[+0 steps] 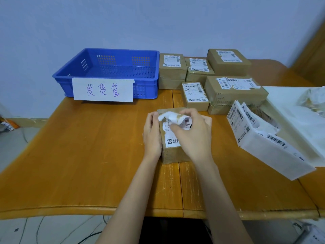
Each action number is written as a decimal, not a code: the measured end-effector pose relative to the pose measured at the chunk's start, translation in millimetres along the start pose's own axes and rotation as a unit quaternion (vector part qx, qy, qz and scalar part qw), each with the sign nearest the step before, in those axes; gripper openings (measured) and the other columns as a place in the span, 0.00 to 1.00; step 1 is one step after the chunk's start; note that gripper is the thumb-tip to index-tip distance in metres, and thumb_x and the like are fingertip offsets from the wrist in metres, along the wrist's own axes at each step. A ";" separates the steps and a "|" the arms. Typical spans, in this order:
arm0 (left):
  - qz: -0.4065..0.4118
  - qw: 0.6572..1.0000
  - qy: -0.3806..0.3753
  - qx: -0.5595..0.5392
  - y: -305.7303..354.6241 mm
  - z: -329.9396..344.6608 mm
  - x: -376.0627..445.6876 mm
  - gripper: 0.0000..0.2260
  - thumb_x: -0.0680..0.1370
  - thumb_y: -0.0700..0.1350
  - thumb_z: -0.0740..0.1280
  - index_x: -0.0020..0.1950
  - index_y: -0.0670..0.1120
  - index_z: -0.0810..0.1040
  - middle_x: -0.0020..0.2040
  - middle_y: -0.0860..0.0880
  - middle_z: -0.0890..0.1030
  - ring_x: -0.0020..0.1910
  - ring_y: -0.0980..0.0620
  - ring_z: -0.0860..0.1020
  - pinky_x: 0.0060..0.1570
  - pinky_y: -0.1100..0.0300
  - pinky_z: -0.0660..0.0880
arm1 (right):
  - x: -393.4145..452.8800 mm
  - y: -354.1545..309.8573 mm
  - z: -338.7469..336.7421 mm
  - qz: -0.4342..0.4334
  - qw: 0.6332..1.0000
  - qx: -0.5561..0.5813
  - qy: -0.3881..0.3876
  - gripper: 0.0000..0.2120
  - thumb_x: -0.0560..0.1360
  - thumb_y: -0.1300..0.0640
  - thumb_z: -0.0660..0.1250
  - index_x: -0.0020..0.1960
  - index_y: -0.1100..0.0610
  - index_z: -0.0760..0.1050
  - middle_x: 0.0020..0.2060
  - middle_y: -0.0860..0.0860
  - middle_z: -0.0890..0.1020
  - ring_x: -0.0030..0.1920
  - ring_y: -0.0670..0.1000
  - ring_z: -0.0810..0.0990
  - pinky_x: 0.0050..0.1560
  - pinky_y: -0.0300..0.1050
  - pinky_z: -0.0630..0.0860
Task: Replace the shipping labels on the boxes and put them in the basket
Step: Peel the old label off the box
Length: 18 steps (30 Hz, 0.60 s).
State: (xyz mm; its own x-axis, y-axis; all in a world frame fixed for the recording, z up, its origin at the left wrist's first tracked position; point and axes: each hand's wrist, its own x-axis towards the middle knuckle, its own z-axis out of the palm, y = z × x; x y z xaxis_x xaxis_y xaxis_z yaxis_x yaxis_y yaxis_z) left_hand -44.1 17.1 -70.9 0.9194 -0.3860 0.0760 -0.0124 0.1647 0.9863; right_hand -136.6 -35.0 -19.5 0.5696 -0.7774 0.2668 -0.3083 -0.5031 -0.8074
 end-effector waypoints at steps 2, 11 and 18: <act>0.003 1.000 0.005 0.006 1.9 0.4 0.1 0.09 0.84 0.47 0.59 0.47 0.51 0.77 0.38 0.58 0.79 0.39 0.60 0.76 0.40 0.64 0.71 | -0.6 3.3 2.9 -0.021 0.999 -0.043 0.022 0.10 0.72 0.51 0.72 0.53 0.49 0.79 0.46 0.45 0.73 0.55 0.45 0.64 0.45 0.29 0.63; 0.001 1.000 0.001 0.008 1.8 0.9 -1.3 0.09 0.85 0.47 0.58 0.48 0.50 0.76 0.40 0.58 0.79 0.39 0.61 0.77 0.38 0.67 0.71 | -0.9 8.1 3.2 -0.030 0.999 0.016 0.033 0.06 0.72 0.50 0.75 0.44 0.50 0.81 0.46 0.40 0.72 0.54 0.42 0.63 0.48 0.26 0.63; -0.006 1.000 0.003 0.007 1.2 1.1 -0.2 0.10 0.85 0.48 0.58 0.50 0.49 0.77 0.42 0.55 0.80 0.42 0.57 0.78 0.39 0.64 0.72 | 2.3 6.8 0.8 0.007 0.999 0.052 0.004 0.06 0.72 0.51 0.74 0.45 0.49 0.79 0.47 0.39 0.72 0.55 0.42 0.65 0.47 0.27 0.64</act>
State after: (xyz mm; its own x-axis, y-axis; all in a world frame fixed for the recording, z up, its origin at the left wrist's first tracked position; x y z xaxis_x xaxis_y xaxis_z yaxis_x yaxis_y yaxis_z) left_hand -44.8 16.3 -69.6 0.9219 -0.3822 0.0642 -0.0077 0.1475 0.9890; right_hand -136.8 -40.0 -24.8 0.5596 -0.7871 0.2595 -0.2342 -0.4505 -0.8615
